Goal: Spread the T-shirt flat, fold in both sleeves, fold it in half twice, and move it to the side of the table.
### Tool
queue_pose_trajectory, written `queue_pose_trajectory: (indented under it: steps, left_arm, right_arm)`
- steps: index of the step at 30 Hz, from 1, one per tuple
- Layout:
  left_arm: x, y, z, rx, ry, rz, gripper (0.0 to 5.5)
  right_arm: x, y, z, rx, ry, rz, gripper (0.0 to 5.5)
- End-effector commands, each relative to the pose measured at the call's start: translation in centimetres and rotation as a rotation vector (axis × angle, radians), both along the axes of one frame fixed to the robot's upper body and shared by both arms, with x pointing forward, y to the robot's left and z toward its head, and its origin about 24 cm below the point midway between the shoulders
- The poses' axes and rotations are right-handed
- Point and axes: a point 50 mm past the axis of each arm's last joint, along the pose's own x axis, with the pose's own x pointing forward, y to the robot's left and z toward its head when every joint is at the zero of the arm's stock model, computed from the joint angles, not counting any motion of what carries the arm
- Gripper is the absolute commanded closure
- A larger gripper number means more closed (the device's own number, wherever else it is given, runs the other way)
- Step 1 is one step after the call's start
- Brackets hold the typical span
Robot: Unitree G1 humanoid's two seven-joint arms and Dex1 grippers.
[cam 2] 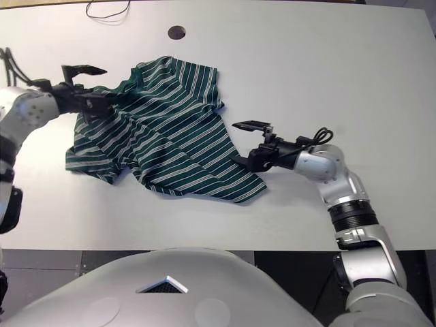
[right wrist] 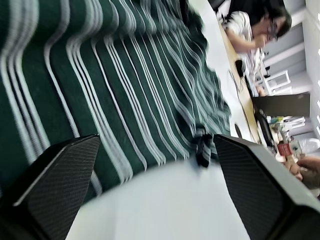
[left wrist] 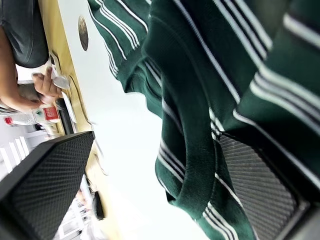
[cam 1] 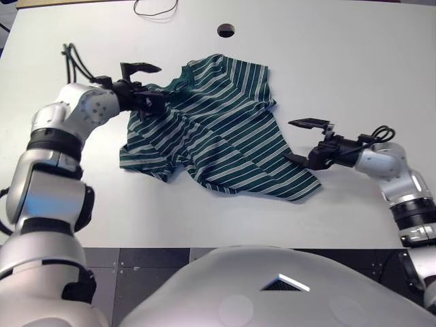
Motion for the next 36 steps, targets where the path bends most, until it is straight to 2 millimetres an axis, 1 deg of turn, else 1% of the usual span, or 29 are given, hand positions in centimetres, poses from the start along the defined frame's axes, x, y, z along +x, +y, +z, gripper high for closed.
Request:
queue_pose_trajectory:
  steps: [1, 3, 6, 8, 9, 11, 13, 16, 18, 20, 22, 25, 26, 27, 29, 31, 32, 33, 34, 36]
  left_arm:
    - [1.7, -2.3, 0.4, 0.016, -0.097, 0.003, 0.85]
    - [2.5, -3.7, 1.0, -0.021, -0.158, 0.000, 0.85]
    - [2.9, -5.5, 0.8, -0.058, -0.208, 0.005, 0.85]
    - [3.1, -6.0, 0.7, -0.074, -0.240, 0.014, 0.85]
    - [3.1, -6.2, 0.7, -0.085, -0.260, 0.019, 0.85]
    - [3.2, -6.1, 1.1, -0.106, -0.323, 0.027, 0.85]
    - [3.5, -6.0, 1.8, -0.155, -0.383, 0.037, 0.85]
    - [3.6, -5.5, 3.5, -0.291, -0.506, 0.050, 0.85]
    - [3.3, -4.4, 3.9, -0.340, -0.553, 0.061, 0.85]
    - [2.6, -2.8, 3.8, -0.366, -0.578, 0.088, 0.85]
    - [1.7, -1.1, 3.4, -0.371, -0.589, 0.108, 0.85]
    - [-0.5, 0.4, 2.2, -0.414, -0.585, 0.098, 0.85]
    - [-1.7, 0.5, 1.8, -0.472, -0.561, 0.081, 0.85]
    - [-3.3, 0.4, 1.3, -0.538, -0.530, 0.054, 0.85]
    - [-5.8, -0.3, 0.4, -0.619, -0.464, 0.029, 0.85]
    - [-7.3, -1.3, -0.6, -0.638, -0.400, 0.023, 0.85]
    - [-7.7, -1.8, -0.7, -0.667, -0.389, 0.027, 0.85]
    - [-8.0, -2.3, -0.5, -0.715, -0.389, 0.033, 0.85]
    - [-8.1, -2.7, -0.1, -0.764, -0.396, 0.043, 0.85]
    - [-8.4, -3.5, 0.7, -0.879, -0.434, 0.070, 0.85]
  right_arm:
    - [0.3, 1.0, -0.1, -0.008, -0.049, 0.009, 1.31]
    - [0.5, 1.1, -0.2, -0.012, -0.066, -0.005, 1.31]
    - [1.0, 1.0, -0.5, -0.045, -0.105, -0.040, 1.31]
    - [1.2, 0.2, -0.7, -0.087, -0.124, -0.071, 1.31]
    - [1.4, -0.6, -0.8, -0.127, -0.137, -0.095, 1.31]
    - [1.5, -3.2, -0.6, -0.207, -0.162, -0.163, 1.31]
    - [1.1, -5.0, -0.4, -0.255, -0.169, -0.213, 1.31]
    - [0.4, -7.8, -0.3, -0.351, -0.180, -0.277, 1.31]
    - [0.0, -8.9, -0.3, -0.376, -0.182, -0.305, 1.31]
    - [-0.2, -9.4, 0.0, -0.378, -0.197, -0.326, 1.31]
    - [-0.1, -9.1, 0.4, -0.351, -0.224, -0.332, 1.31]
    - [0.1, -7.2, 1.1, -0.257, -0.265, -0.291, 1.31]
    - [0.4, -6.7, 2.0, -0.203, -0.304, -0.293, 1.31]
    - [0.7, -6.2, 3.2, -0.131, -0.352, -0.297, 1.31]
    - [1.2, -5.0, 5.8, 0.017, -0.425, -0.291, 1.31]
    - [2.1, -3.4, 8.5, 0.175, -0.466, -0.263, 1.31]
    - [3.0, -2.5, 9.5, 0.229, -0.462, -0.246, 1.31]
    - [4.3, -1.7, 10.0, 0.257, -0.440, -0.237, 1.31]
    - [5.6, -1.0, 10.1, 0.259, -0.412, -0.236, 1.31]
    - [8.9, 0.6, 9.1, 0.196, -0.342, -0.265, 1.31]
